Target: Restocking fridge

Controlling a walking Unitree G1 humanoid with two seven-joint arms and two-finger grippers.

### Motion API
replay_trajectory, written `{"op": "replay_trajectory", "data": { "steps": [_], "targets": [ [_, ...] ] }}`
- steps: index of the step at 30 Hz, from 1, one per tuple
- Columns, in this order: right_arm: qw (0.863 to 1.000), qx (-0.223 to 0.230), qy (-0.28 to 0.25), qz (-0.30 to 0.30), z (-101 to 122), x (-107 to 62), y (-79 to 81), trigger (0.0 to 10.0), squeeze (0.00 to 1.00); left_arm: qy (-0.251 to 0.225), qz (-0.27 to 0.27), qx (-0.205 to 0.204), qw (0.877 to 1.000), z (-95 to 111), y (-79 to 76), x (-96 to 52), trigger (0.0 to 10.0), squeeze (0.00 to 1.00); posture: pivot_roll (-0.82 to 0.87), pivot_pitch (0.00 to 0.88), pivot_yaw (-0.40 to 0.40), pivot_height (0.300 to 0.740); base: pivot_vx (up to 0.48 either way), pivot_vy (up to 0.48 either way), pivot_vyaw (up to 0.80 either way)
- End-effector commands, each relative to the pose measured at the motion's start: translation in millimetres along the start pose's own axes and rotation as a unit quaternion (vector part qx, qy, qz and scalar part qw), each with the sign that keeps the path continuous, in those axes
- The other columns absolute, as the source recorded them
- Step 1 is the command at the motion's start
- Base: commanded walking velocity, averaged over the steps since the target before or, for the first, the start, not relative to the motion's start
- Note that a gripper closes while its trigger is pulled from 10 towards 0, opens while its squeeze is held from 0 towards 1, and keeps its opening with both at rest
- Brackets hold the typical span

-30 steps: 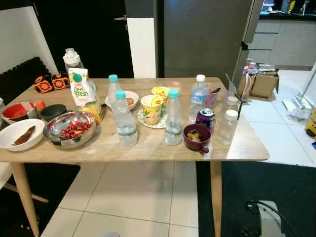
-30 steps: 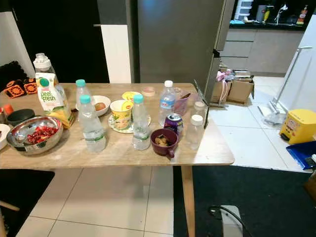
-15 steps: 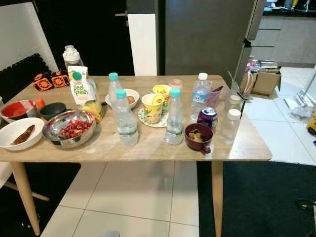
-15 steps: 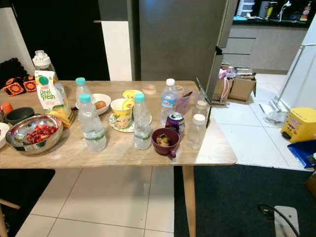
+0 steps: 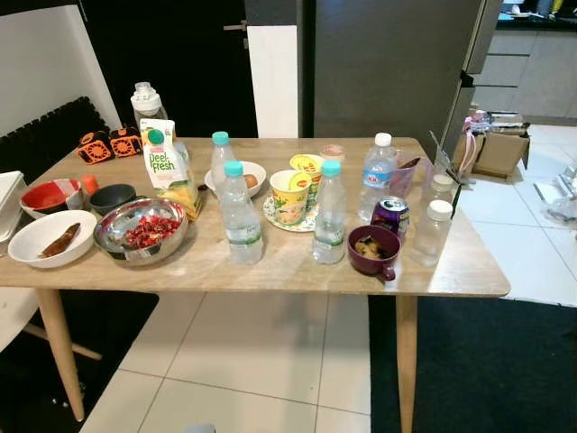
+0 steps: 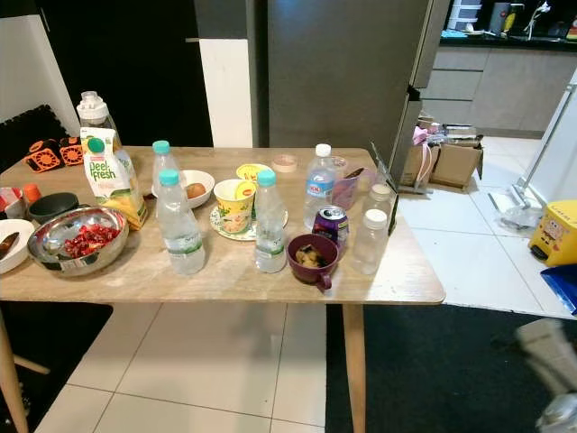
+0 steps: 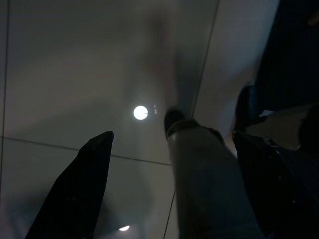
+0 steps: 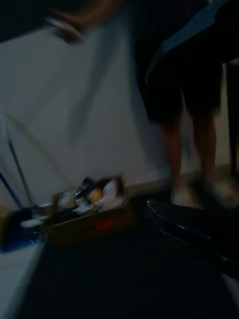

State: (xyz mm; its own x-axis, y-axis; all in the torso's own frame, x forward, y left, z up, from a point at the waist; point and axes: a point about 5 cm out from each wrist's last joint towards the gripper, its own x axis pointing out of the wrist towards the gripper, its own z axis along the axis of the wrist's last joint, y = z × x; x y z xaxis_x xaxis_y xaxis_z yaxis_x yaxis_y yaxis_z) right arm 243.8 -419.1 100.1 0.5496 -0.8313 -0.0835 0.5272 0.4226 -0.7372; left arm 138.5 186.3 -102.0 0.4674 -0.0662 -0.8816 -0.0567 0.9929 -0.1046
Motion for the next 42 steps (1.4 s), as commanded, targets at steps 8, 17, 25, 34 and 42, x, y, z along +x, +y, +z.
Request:
{"op": "replay_trajectory", "data": {
  "steps": [8,17,25,34,42],
  "targets": [
    [0.951,0.232,-0.131,0.159,81.6,-1.9,18.2,10.0,0.00,0.000,-0.006,-0.008,1.000,-2.1,-3.1,0.2,10.0,0.00,-0.05,0.000,0.014,0.740,0.000,0.000,0.00],
    [0.813,0.305,-0.228,0.440,136.8,-36.5,55.9,10.0,0.00,0.000,-0.007,-0.007,1.000,-2.0,-2.6,0.1,10.0,0.00,-0.05,0.000,0.016,0.740,0.000,0.000,0.00],
    [0.682,0.206,-0.255,0.654,122.0,-68.8,66.5,10.0,0.00,0.000,-0.012,-0.011,1.000,-2.5,-3.9,0.2,10.0,0.00,-0.05,0.000,0.014,0.740,0.000,0.000,0.00],
    [0.593,0.189,-0.259,0.739,123.1,-94.2,67.4,10.0,0.00,-0.001,-0.015,-0.009,1.000,-1.4,-4.0,0.3,10.0,0.00,-0.06,0.000,0.019,0.740,0.000,0.000,0.00],
    [0.627,0.169,-0.233,0.724,121.2,-113.9,115.9,10.0,0.00,-0.001,-0.016,-0.007,1.000,-0.8,-4.7,0.5,10.0,0.00,-0.06,0.000,0.019,0.740,0.000,0.000,0.00]
  ]
}}
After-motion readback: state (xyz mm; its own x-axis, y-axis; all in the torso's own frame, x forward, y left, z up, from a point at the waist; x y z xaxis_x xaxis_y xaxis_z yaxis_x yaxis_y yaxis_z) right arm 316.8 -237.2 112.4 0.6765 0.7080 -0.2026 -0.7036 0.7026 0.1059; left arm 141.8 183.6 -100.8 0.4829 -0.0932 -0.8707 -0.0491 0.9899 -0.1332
